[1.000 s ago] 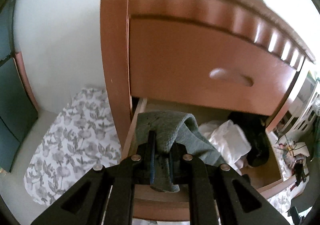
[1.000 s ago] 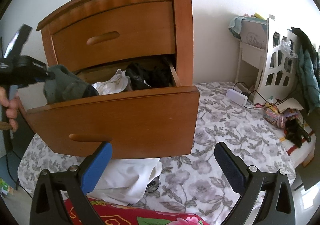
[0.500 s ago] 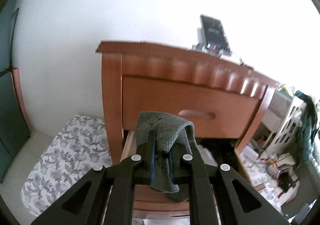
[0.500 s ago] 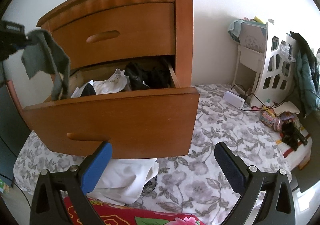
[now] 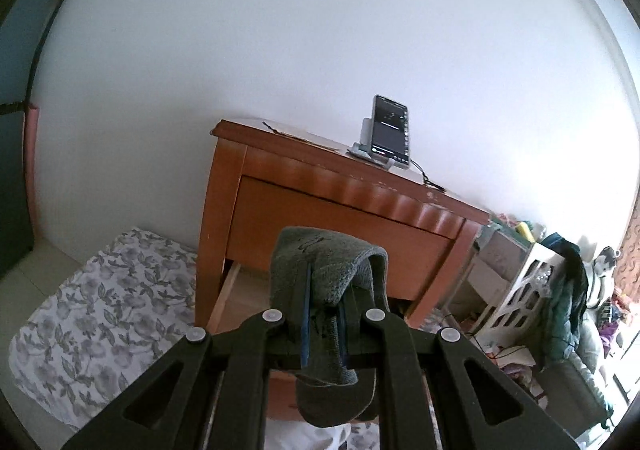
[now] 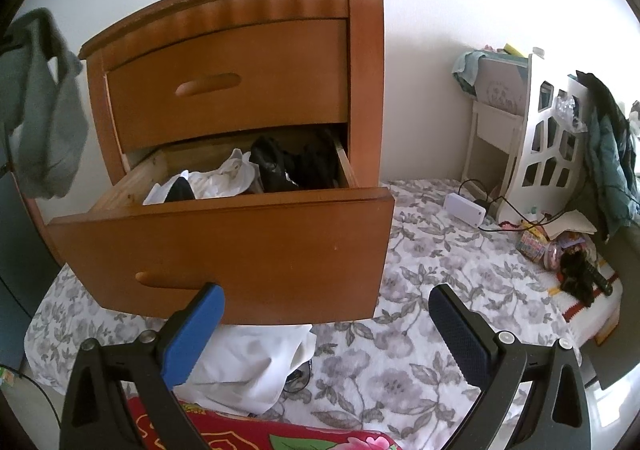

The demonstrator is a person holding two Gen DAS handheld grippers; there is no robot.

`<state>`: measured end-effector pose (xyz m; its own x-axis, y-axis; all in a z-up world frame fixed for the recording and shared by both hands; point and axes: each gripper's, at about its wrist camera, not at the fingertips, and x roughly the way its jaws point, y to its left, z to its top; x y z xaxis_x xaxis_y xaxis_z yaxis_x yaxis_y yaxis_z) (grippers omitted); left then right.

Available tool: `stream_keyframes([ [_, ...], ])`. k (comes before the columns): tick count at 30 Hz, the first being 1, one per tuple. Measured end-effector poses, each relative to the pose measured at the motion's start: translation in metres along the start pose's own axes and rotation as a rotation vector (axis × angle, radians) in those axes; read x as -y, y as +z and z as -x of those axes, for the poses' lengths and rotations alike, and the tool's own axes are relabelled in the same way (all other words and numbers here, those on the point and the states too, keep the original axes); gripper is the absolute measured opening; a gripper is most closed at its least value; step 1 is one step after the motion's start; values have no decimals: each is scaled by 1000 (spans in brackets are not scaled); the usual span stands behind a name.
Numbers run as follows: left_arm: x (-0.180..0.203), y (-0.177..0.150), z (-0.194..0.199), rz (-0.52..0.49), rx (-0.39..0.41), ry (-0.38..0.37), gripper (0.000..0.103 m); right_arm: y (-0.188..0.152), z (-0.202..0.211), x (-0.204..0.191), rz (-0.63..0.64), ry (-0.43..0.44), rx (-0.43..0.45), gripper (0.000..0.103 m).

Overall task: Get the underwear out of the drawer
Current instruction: 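Lift the dark green cloth up out of the drawer with the left tool, then lower the dark green cloth onto the bedspread and open the left tool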

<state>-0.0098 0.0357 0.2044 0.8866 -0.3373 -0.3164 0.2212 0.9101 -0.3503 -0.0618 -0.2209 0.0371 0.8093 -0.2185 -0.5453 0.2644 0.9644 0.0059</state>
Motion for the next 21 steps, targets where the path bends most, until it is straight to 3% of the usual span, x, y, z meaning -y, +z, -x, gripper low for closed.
stream_keyframes([
  [11, -21, -38, 21, 51, -53, 2, 11, 1, 3, -4, 18, -2, 19, 103],
  [21, -23, -66, 1, 40, -165, 9, 11, 1, 4, -8, 42, -11, 26, 103],
])
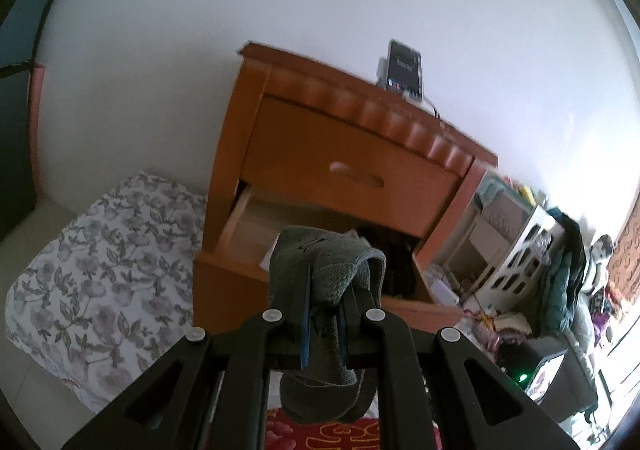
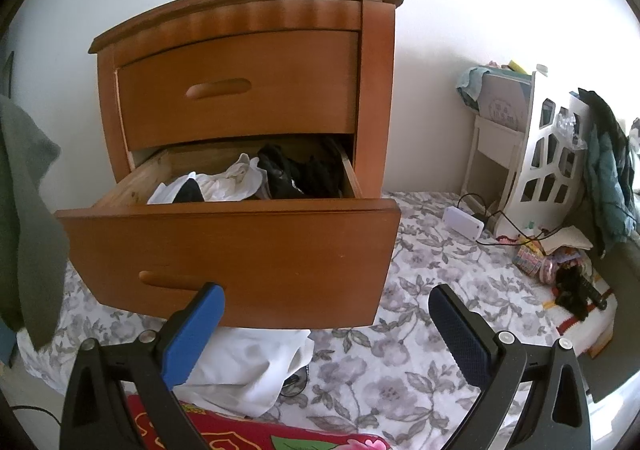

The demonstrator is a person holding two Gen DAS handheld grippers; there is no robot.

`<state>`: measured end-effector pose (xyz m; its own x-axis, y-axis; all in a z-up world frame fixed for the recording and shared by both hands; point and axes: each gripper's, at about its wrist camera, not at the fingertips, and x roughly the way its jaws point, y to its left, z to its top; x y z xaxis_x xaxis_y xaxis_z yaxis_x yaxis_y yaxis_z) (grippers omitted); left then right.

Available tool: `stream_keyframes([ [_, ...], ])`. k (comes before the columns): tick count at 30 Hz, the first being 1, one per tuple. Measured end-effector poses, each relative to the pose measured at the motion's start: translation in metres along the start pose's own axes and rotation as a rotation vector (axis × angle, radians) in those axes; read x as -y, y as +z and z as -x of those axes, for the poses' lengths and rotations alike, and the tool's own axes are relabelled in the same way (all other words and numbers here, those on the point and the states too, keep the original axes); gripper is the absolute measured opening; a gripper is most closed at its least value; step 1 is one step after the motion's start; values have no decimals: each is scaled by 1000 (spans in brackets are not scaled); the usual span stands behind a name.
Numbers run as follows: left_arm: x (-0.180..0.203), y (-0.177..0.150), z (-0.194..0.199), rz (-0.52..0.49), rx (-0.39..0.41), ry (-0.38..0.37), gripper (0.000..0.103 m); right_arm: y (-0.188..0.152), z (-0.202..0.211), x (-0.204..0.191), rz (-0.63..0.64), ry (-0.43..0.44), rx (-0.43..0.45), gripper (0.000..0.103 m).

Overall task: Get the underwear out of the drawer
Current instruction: 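Lower the dark green cloth onto the bedspread and open the left tool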

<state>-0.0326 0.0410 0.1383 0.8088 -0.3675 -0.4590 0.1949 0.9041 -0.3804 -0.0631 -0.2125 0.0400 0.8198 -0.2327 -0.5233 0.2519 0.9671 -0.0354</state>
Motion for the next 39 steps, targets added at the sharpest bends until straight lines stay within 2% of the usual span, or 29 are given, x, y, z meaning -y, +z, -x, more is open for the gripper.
stream_keyframes([
  [10, 11, -48, -66, -52, -182, 4, 11, -1, -1, -1, -2, 1, -3, 103],
  [17, 3, -86, -105, -29, -331, 33, 11, -2, -1, 1, -2, 4, -8, 103],
  [25, 2, -101, -121, -34, -383, 50, 13, -3, -2, 0, 3, 3, -12, 103],
  [27, 1, -98, -122, -27, -387, 56, 22, -2, -3, 0, 2, 3, -13, 103],
  [29, -1, -97, -122, -17, -393, 72, 51, -2, -3, -1, 3, 2, -13, 103],
  [33, -2, -94, -121, -10, -386, 82, 63, -2, -3, -1, 3, 2, -13, 103],
  [35, -2, -93, -120, -6, -382, 89, 72, -2, -3, -1, 3, 2, -14, 103],
  [39, -3, -91, -118, -4, -373, 99, 76, -3, -3, -1, 3, 3, -15, 103],
])
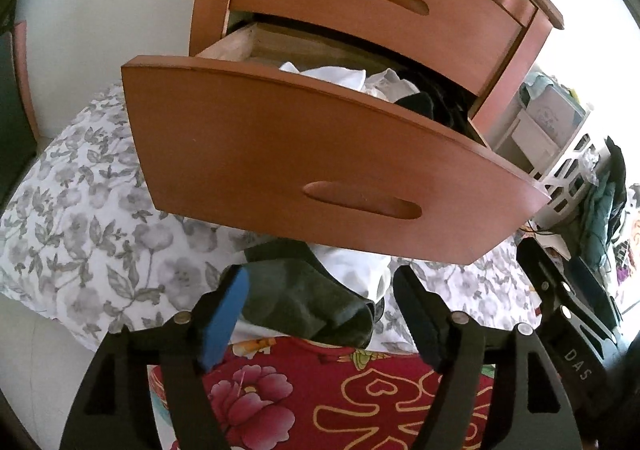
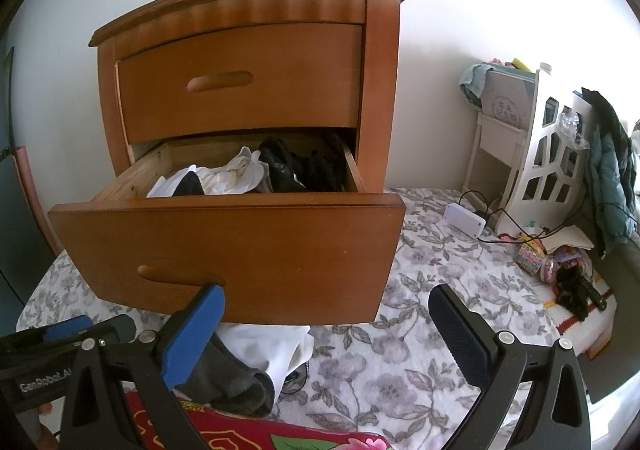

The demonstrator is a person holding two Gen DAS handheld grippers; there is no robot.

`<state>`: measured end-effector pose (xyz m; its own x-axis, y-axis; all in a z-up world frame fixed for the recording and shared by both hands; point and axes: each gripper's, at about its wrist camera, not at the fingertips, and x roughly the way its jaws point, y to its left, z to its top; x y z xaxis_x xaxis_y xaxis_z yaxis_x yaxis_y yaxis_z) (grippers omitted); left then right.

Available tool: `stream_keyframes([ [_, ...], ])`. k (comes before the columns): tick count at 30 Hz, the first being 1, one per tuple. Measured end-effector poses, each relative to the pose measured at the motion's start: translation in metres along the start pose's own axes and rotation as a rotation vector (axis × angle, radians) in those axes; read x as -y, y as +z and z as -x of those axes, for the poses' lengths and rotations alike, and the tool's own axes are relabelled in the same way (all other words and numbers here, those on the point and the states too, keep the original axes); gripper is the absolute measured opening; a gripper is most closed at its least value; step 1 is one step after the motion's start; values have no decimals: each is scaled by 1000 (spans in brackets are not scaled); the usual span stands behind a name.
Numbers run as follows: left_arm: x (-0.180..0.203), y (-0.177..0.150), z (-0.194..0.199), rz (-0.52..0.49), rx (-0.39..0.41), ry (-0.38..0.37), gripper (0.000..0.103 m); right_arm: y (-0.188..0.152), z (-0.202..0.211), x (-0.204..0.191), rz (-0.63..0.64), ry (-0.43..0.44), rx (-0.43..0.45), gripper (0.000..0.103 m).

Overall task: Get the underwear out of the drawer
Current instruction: 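Lower the dark green cloth onto the bedspread and open the left tool, then withdraw the left tool from the cloth back toward the drawer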

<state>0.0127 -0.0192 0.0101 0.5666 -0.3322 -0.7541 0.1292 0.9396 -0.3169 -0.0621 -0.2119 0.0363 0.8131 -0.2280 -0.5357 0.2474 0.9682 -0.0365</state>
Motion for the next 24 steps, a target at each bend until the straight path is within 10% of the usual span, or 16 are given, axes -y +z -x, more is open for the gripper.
stream_keyframes([
  [5, -5, 5, 8, 12, 51, 24, 98, 0, 0, 0, 1, 0, -1, 103],
  [24, -6, 23, 43, -63, 247, 43, 100, 1, 0, -1, 3, -2, 1, 103],
])
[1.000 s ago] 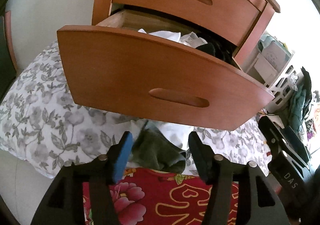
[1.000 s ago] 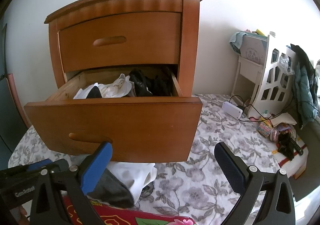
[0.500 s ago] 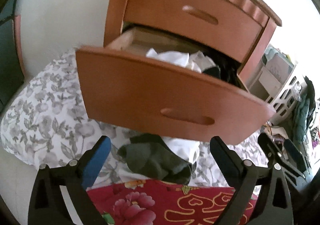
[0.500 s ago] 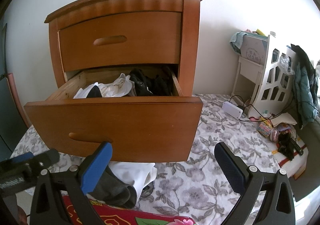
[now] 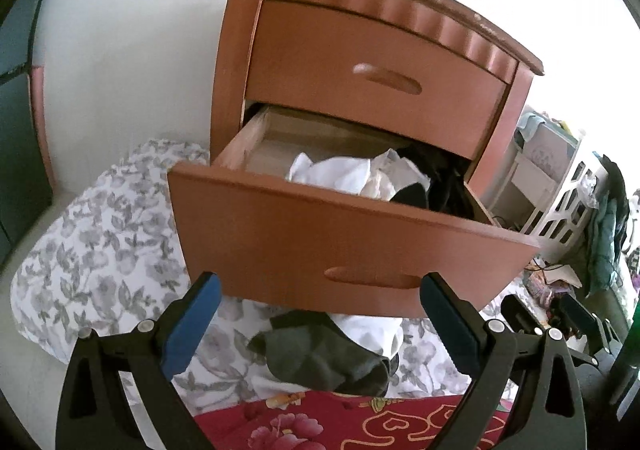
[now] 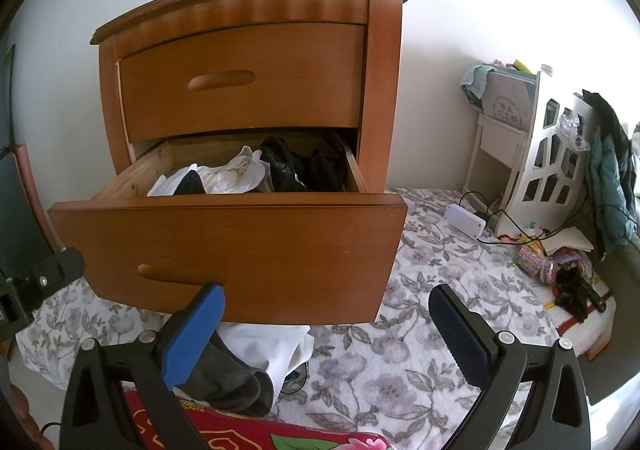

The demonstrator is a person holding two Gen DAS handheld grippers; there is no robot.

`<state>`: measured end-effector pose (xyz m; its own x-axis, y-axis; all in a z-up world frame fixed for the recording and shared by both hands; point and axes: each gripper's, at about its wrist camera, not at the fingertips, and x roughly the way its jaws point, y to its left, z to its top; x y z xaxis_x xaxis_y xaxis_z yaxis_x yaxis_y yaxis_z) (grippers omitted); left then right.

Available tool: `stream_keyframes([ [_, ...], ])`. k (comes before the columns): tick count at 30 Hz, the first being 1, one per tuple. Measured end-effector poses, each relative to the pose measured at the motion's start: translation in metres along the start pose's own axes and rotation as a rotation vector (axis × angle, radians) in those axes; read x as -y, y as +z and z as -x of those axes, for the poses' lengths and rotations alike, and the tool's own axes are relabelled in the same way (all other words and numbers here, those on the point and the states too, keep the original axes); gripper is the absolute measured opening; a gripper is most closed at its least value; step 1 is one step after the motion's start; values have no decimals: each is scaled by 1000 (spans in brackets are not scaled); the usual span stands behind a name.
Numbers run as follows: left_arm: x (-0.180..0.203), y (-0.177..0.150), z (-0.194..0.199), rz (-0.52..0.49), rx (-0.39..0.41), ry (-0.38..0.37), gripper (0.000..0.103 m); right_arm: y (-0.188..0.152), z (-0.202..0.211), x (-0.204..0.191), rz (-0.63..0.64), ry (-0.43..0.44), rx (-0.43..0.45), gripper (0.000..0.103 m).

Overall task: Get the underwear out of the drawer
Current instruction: 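Withdraw the left tool from the cloth back toward the drawer, then reach the left tool into the drawer and grasp the white Hello Kitty sock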

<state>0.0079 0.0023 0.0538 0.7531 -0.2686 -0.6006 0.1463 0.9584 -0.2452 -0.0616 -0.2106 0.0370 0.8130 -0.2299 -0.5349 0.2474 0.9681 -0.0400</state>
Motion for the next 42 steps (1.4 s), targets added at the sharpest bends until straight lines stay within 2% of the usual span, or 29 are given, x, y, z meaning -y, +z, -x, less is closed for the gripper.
stream_keyframes([
  [7, -5, 19, 9, -18, 42, 94, 100, 0, 0, 0, 8, 4, 1, 103],
  [11, -15, 30, 6, 9, 31, 100, 99, 0, 0, 0, 10, 3, 0, 103],
  [17, -16, 54, 1, -12, 8, 54, 99, 0, 0, 0, 7, 5, -1, 103],
  [23, -4, 86, -13, -63, -53, -11, 99, 0, 0, 1, 6, 7, -4, 103],
  [29, 7, 124, -47, -72, -183, -47, 99, 0, 0, 1, 6, 11, -8, 103],
  [35, 10, 142, -82, -82, -278, 19, 99, 0, -3, 0, 7, 20, -20, 103],
  [42, 13, 139, -127, -54, -420, 41, 99, 0, -8, 1, 3, 32, -46, 103],
])
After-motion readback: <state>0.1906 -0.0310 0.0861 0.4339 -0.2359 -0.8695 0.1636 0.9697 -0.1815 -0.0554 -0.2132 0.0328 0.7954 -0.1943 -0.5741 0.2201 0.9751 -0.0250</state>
